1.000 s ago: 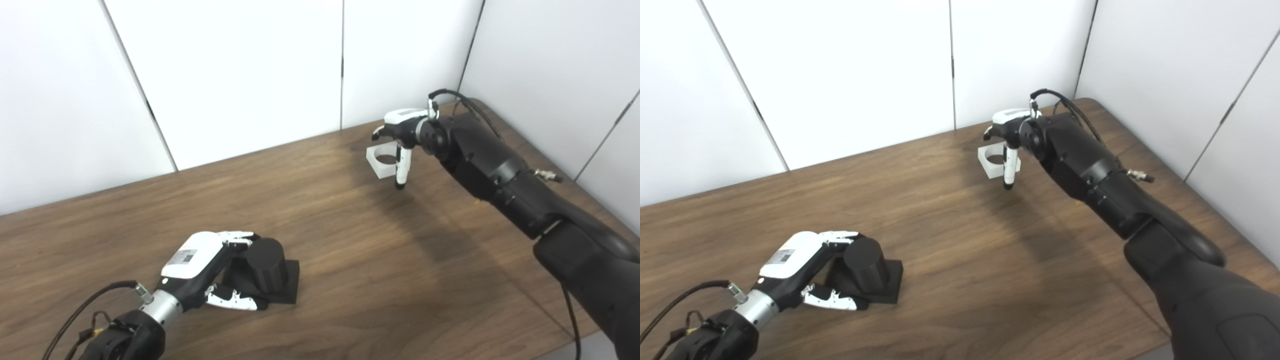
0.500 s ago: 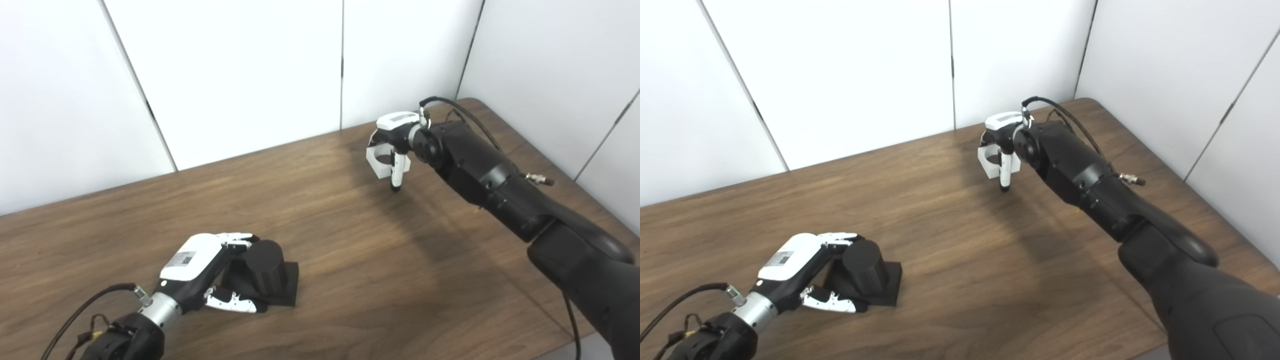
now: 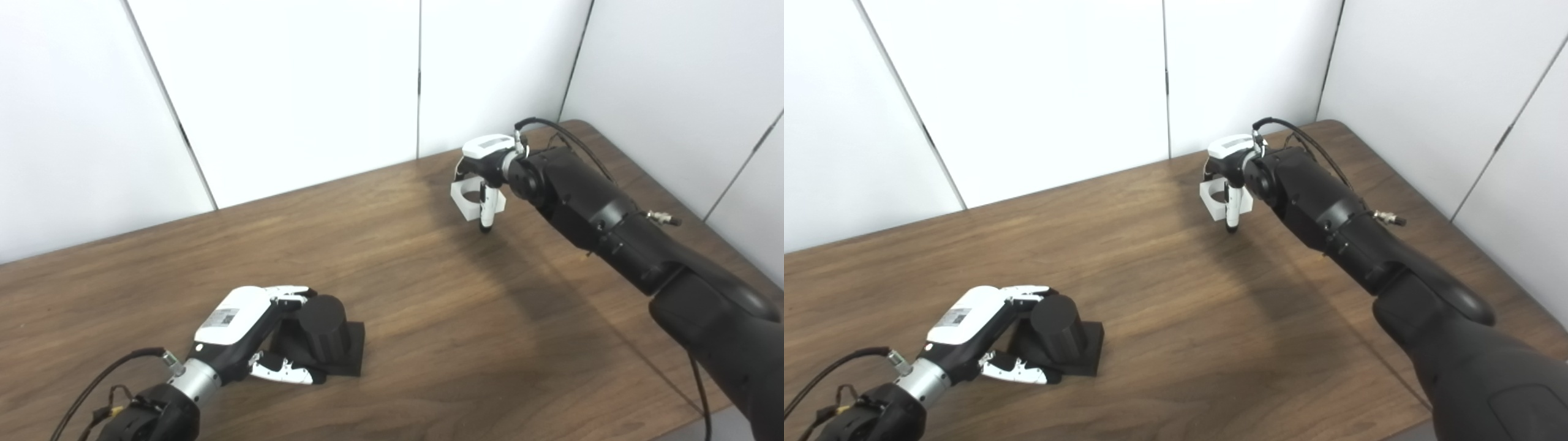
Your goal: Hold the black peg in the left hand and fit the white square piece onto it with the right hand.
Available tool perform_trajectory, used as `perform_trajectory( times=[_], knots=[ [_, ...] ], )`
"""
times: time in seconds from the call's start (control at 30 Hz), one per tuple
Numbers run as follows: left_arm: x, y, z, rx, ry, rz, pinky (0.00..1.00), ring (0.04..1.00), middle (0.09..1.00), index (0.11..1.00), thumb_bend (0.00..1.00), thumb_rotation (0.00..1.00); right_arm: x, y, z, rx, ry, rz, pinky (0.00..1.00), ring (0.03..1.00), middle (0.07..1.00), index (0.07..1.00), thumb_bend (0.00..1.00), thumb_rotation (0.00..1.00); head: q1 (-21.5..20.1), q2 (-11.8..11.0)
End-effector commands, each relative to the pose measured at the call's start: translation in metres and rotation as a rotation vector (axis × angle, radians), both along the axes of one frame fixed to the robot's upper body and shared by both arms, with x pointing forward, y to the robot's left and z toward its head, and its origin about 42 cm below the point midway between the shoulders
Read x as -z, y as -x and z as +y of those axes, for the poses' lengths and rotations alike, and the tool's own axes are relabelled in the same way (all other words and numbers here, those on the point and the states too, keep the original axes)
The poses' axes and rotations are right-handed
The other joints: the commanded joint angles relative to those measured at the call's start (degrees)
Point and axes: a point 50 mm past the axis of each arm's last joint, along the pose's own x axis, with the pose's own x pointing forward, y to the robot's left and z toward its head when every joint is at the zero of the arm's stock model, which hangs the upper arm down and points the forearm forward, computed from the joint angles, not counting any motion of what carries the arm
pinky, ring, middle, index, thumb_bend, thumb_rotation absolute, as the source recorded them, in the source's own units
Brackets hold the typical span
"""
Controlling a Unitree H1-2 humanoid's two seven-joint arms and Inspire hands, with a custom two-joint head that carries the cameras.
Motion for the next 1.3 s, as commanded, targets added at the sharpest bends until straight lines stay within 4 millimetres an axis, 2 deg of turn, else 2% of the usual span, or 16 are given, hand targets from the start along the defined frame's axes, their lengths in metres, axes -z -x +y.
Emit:
perform_trajectory(
  times=[0.0, 0.13, 0.23, 0.27, 0.3, 0.4, 0.83, 0.97, 1.1, 1.27],
  knots=[
    [0.038, 0.018, 0.031, -0.014, -0.175, 0.156, 0.83, 0.86, 0.842, 0.488, 0.52, 0.06, -0.027, -0.005, -0.018, 0.032, 0.037, -0.047, 0.71, 0.871, 0.887, 0.74, 0.8, 0.14, 0.0, 0.1],
    [0.038, 0.018, 0.032, -0.015, -0.174, 0.158, 0.84, 0.859, 0.844, 0.488, 0.52, 0.06, -0.026, -0.003, -0.024, 0.039, 0.046, -0.062, 0.71, 0.863, 0.879, 0.729, 0.8, 0.14, 0.0, 0.1],
    [0.037, 0.018, 0.032, -0.014, -0.179, 0.157, 0.83, 0.859, 0.845, 0.488, 0.52, 0.06, -0.024, -0.001, -0.028, 0.04, 0.035, -0.085, 0.7, 0.85, 0.863, 0.655, 0.77, 0.13, 0.0, 0.1],
    [0.037, 0.018, 0.032, -0.015, -0.179, 0.157, 0.83, 0.86, 0.845, 0.488, 0.52, 0.06, -0.023, 0.0, -0.03, 0.036, 0.033, -0.094, 0.7, 0.841, 0.85, 0.574, 0.65, 0.13, 0.0, 0.1],
    [0.037, 0.018, 0.032, -0.016, -0.179, 0.157, 0.83, 0.86, 0.845, 0.488, 0.52, 0.06, -0.022, 0.0, -0.031, 0.033, 0.032, -0.101, 0.7, 0.833, 0.834, 0.532, 0.59, 0.14, 0.0, 0.1],
    [0.037, 0.017, 0.032, -0.017, -0.185, 0.158, 0.84, 0.865, 0.847, 0.488, 0.52, 0.06, -0.019, 0.002, -0.033, 0.024, 0.046, -0.11, 0.69, 0.817, 0.801, 0.491, 0.53, 0.14, 0.0, 0.1],
    [0.037, 0.017, 0.034, -0.021, -0.172, 0.155, 0.83, 0.867, 0.837, 0.488, 0.52, 0.06, -0.014, 0.006, -0.035, -0.002, 0.05, -0.128, 0.68, 0.784, 0.772, 0.484, 0.52, 0.14, -0.1, 0.4],
    [0.036, 0.016, 0.033, -0.023, -0.177, 0.162, 0.84, 0.867, 0.841, 0.487, 0.52, 0.06, -0.015, 0.008, -0.036, -0.018, 0.017, -0.159, 0.66, 0.771, 0.752, 0.483, 0.52, 0.13, 1.3, 1.2],
    [0.035, 0.015, 0.032, -0.023, -0.178, 0.162, 0.84, 0.872, 0.843, 0.488, 0.52, 0.06, -0.025, 0.012, -0.03, -0.034, -0.034, -0.18, 0.64, 0.765, 0.756, 0.481, 0.52, 0.13, 2.8, 1.7],
    [0.033, 0.013, 0.028, -0.023, -0.184, 0.155, 0.84, 0.874, 0.84, 0.487, 0.52, 0.06, -0.042, 0.019, -0.018, -0.094, -0.083, -0.222, 0.65, 0.778, 0.761, 0.481, 0.52, 0.13, 6.5, 2.9]
  ],
)
